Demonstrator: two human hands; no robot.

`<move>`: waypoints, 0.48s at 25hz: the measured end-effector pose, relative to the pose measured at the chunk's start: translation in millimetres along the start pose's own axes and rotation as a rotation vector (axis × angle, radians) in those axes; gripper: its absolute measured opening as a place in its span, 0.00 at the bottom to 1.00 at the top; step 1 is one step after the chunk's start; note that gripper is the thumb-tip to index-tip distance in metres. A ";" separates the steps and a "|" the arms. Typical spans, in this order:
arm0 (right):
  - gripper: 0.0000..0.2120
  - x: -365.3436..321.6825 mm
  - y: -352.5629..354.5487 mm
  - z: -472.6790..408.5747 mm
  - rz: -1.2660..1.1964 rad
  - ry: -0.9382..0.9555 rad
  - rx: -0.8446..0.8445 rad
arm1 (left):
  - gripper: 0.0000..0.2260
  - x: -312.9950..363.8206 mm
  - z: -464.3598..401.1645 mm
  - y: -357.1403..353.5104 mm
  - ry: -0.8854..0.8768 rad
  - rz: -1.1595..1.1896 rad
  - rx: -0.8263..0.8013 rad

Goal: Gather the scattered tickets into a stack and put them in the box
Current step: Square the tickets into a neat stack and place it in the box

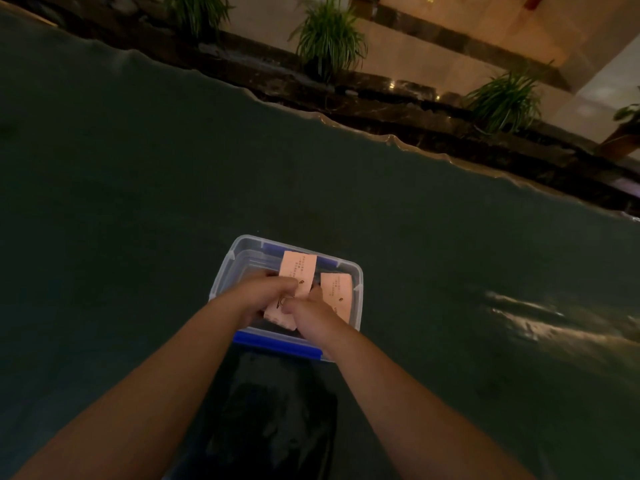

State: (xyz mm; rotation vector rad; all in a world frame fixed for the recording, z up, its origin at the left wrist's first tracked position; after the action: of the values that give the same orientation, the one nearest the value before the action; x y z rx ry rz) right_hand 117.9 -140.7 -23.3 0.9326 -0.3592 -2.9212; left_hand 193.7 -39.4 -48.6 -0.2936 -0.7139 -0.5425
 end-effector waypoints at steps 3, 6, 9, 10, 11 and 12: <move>0.34 3.5 -5.1 -15.2 0.028 -0.037 0.009 | 0.09 -3.6 -4.0 -2.5 0.017 -0.014 0.028; 0.32 2.3 -7.5 -21.6 0.083 -0.068 0.027 | 0.06 -6.3 -7.9 -4.4 0.023 -0.090 0.072; 0.33 4.4 -8.0 -26.2 0.040 -0.063 0.052 | 0.02 -3.3 -8.2 -6.4 0.021 -0.179 0.122; 0.33 5.5 -7.7 -26.7 0.023 -0.060 0.051 | 0.03 -3.1 -9.4 -6.4 0.037 -0.199 0.131; 0.33 5.7 -7.0 -26.2 0.015 -0.058 0.049 | 0.04 -2.6 -9.0 -6.3 0.048 -0.216 0.137; 0.33 6.0 -6.6 -25.1 0.014 -0.063 0.044 | 0.05 -2.8 -9.3 -6.0 0.052 -0.229 0.137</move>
State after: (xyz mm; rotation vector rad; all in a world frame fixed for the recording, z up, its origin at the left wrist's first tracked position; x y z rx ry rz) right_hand 127.6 -140.1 -48.0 0.8410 -0.4338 -2.9470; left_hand 193.6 -47.3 -56.9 -0.0689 -0.7347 -0.7124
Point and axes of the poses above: each hand's wrist, its own z-axis away from the middle knuckle, its own y-axis out of the back of the hand, x = y × z, the point moved 5 cm from there along -z, towards the middle knuckle, and after that the axes turned 3 degrees about -x, right-handed, at the moved point
